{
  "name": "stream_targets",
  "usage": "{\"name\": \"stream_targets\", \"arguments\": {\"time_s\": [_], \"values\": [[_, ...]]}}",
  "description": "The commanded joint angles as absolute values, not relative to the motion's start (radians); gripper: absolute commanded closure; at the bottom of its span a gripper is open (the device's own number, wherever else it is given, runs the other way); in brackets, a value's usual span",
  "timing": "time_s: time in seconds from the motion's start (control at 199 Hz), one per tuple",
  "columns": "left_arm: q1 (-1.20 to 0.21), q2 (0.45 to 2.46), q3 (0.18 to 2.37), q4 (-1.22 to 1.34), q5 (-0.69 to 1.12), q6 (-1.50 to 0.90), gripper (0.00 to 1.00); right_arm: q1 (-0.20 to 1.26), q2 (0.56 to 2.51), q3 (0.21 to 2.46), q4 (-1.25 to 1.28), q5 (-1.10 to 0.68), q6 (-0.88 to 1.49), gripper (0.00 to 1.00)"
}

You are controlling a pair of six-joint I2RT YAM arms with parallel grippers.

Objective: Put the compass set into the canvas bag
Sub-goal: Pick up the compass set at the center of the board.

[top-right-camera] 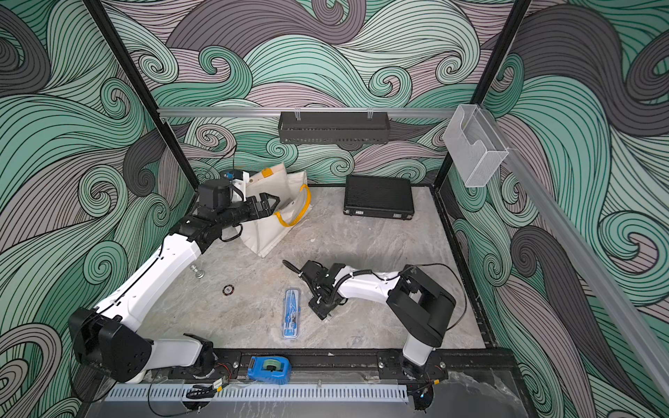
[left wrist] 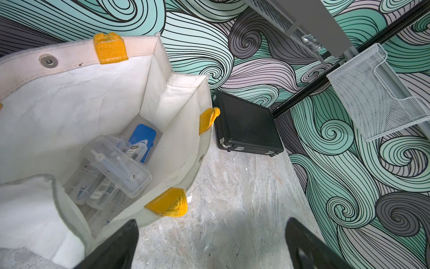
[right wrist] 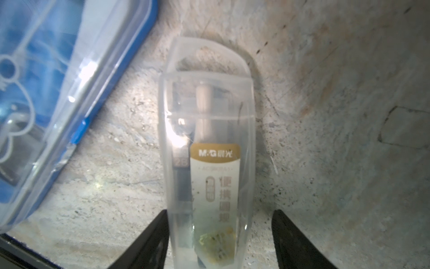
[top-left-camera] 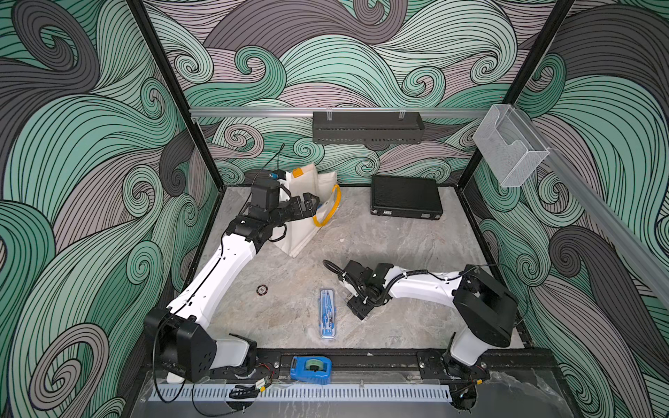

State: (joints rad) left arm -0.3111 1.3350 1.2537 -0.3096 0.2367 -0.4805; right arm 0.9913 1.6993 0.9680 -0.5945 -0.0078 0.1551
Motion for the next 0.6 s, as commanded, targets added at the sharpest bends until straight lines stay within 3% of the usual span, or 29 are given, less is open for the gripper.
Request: {"name": "stream_targets", "arguments": {"time_s": [0.0, 0.151, 0.597], "values": [[-0.316, 1.307, 1.252, -0.293, 0.249, -0.489, 0.01, 0.999, 1.717, 0.955, -0.577, 0.005, 0.153, 0.36], [-0.316, 1.306, 1.247, -0.289, 0.25, -0.488, 0.01, 1.001, 1.708, 0.936, -0.543, 0.041, 0.162, 0.5], [-0.335, 1.339, 1.246, -0.262, 0.399, -0.508, 0.01, 0.854, 1.491, 1.003, -0.504, 0.049, 0.196, 0.56]]}}
